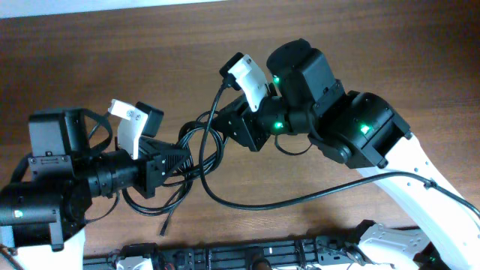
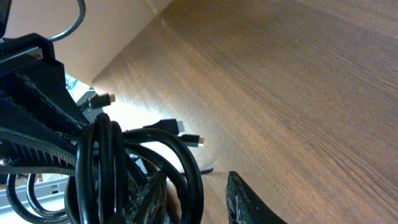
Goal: Untangle cables
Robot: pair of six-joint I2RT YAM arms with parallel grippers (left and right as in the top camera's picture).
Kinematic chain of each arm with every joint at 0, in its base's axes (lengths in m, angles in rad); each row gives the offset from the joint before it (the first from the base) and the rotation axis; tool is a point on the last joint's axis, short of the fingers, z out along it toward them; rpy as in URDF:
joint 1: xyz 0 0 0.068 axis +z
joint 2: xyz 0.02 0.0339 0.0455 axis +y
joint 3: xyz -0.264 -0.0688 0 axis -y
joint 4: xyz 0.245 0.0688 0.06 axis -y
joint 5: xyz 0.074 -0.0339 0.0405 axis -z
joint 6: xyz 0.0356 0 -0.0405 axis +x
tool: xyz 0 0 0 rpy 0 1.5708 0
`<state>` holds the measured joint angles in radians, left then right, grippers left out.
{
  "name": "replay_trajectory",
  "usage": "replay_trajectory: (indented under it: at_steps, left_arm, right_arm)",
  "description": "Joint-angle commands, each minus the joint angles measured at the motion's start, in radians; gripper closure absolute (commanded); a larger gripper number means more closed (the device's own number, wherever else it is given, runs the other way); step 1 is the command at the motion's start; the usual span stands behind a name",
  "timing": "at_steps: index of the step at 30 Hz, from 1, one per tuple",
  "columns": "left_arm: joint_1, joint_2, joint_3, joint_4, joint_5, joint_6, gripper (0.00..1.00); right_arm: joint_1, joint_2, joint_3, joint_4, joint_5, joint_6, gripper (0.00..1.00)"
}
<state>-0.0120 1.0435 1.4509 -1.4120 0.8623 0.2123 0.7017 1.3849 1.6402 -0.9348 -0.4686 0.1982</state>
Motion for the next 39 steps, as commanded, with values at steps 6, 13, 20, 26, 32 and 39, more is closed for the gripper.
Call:
replay_trajectory:
  at_steps: [6, 13, 20, 26, 32, 39]
  left_arm:
    - [-0.003, -0.009, 0.006, -0.027, -0.086, -0.017, 0.92]
    - [-0.003, -0.009, 0.006, -0.039, -0.325, -0.112, 0.96]
    - [-0.003, -0.009, 0.006, 0.016, -0.326, -0.203, 0.94]
    - [-0.016, -0.008, 0.006, 0.035, -0.325, -0.244, 0.94]
    - [-0.102, -0.009, 0.006, 0.057, -0.327, -0.276, 0.93]
    - [-0.190, 0.019, 0.006, 0.091, -0.352, -0.304, 0.92]
  right_arm:
    - [-0.021, 0.016, 0.014, 0.000, 0.167, 0.002, 0.71]
    - [-0.066, 0.016, 0.014, -0.002, 0.088, 0.053, 0.71]
    - [-0.014, 0.022, 0.014, -0.006, -0.018, 0.053, 0.65]
    - [0.056, 0.067, 0.014, -0.007, -0.026, 0.053, 0.66]
    - [0.071, 0.104, 0.014, 0.023, -0.037, 0.054, 0.66]
    - [0.071, 0.105, 0.014, 0.045, -0.048, 0.054, 0.94]
